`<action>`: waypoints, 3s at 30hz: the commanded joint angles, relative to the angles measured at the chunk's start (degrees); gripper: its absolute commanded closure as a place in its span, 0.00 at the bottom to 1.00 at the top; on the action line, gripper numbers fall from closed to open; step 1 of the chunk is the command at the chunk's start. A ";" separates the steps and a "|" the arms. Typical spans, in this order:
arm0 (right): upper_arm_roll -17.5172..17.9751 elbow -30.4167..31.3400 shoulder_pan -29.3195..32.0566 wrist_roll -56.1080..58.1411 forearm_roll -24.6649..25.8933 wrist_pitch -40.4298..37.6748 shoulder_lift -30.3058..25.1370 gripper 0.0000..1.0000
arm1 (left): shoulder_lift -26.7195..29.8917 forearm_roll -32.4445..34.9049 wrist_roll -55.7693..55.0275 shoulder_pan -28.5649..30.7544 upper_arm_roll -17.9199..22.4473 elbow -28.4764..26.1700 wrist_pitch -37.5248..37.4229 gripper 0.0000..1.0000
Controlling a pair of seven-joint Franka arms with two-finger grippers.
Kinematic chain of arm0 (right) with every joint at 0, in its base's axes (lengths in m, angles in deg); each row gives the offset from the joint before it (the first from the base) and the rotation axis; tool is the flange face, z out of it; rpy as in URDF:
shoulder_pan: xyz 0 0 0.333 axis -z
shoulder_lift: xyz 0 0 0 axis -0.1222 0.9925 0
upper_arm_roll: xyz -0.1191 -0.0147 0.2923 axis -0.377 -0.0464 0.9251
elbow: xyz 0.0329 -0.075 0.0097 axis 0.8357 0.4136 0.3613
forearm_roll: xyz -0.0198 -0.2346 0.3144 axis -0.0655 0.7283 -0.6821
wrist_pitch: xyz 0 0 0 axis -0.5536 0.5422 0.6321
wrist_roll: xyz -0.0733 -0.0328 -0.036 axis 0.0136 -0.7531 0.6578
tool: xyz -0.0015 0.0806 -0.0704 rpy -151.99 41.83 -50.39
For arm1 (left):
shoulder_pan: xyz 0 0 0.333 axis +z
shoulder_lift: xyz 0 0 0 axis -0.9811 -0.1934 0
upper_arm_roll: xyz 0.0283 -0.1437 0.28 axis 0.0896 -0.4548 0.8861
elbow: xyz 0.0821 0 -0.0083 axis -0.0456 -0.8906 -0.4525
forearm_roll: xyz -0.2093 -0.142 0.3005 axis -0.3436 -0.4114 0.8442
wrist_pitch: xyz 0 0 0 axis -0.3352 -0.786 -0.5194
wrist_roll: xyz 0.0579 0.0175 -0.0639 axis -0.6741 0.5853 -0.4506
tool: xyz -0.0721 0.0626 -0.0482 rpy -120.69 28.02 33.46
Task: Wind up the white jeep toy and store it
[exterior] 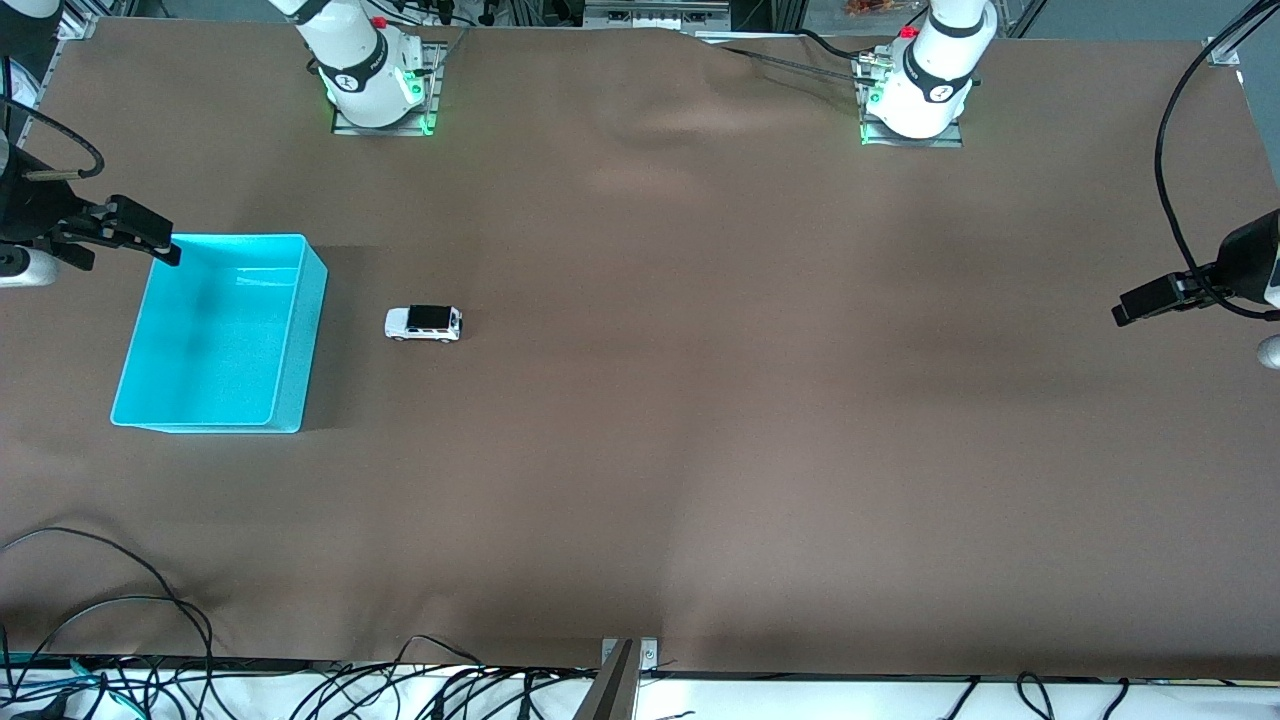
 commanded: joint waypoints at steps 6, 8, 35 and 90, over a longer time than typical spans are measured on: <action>-0.03 -1.24 0.96 -0.21 -0.03 -0.63 0.50 0.00 | 0.09 -0.98 1.47 0.18 0.09 0.12 -0.64 0.00; 0.05 -1.16 0.87 -0.74 0.05 -0.89 0.50 0.00 | 0.09 -0.98 1.47 0.18 0.09 0.12 -0.64 0.00; 0.05 -0.63 0.96 -4.08 -0.21 -1.24 1.82 0.00 | 0.09 -0.98 1.47 0.09 0.09 0.12 -0.64 0.00; 0.58 26.87 -10.20 -62.96 -3.46 23.45 4.63 0.00 | -0.17 -0.98 1.47 -0.26 0.09 0.12 -0.64 0.00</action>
